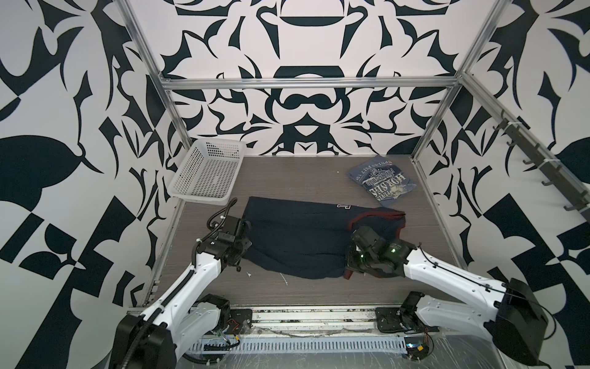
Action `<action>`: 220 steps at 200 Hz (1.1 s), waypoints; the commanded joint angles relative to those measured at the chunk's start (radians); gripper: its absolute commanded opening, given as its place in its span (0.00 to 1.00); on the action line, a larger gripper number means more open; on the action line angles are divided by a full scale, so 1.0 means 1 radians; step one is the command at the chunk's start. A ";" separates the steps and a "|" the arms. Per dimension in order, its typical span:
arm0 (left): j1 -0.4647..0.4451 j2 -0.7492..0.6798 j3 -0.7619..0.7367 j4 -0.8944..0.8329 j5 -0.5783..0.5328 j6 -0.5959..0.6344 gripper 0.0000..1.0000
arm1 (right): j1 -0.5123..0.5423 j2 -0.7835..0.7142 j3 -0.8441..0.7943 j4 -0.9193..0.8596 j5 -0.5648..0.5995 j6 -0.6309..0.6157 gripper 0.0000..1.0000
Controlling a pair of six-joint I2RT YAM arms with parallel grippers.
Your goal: Fold and stack the tank tops
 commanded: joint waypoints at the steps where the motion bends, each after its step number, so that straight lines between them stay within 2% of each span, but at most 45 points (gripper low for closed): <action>1: 0.006 0.101 0.066 0.113 0.015 0.036 0.03 | -0.099 0.096 0.124 -0.053 -0.055 -0.205 0.04; 17: 0.016 0.199 0.128 0.143 0.013 0.062 0.03 | -0.169 0.202 0.181 -0.060 -0.073 -0.283 0.03; 53: 0.061 0.382 0.231 0.191 0.030 0.102 0.04 | -0.285 0.385 0.253 -0.006 -0.144 -0.370 0.03; 96: 0.108 0.518 0.306 0.235 0.046 0.125 0.05 | -0.368 0.471 0.297 0.038 -0.170 -0.406 0.04; 130: 0.133 0.603 0.357 0.232 0.045 0.133 0.06 | -0.392 0.556 0.348 0.050 -0.179 -0.424 0.06; 144: 0.138 0.633 0.369 0.226 0.045 0.134 0.08 | -0.395 0.577 0.369 0.047 -0.173 -0.431 0.11; 186: 0.148 0.689 0.361 0.238 0.050 0.132 0.24 | -0.400 0.524 0.365 0.044 -0.177 -0.435 0.44; 200: 0.152 0.694 0.357 0.241 0.051 0.135 0.29 | -0.396 0.468 0.315 0.064 -0.189 -0.409 0.49; 220: 0.154 0.698 0.351 0.248 0.053 0.138 0.30 | -0.373 0.409 0.222 0.120 -0.225 -0.363 0.51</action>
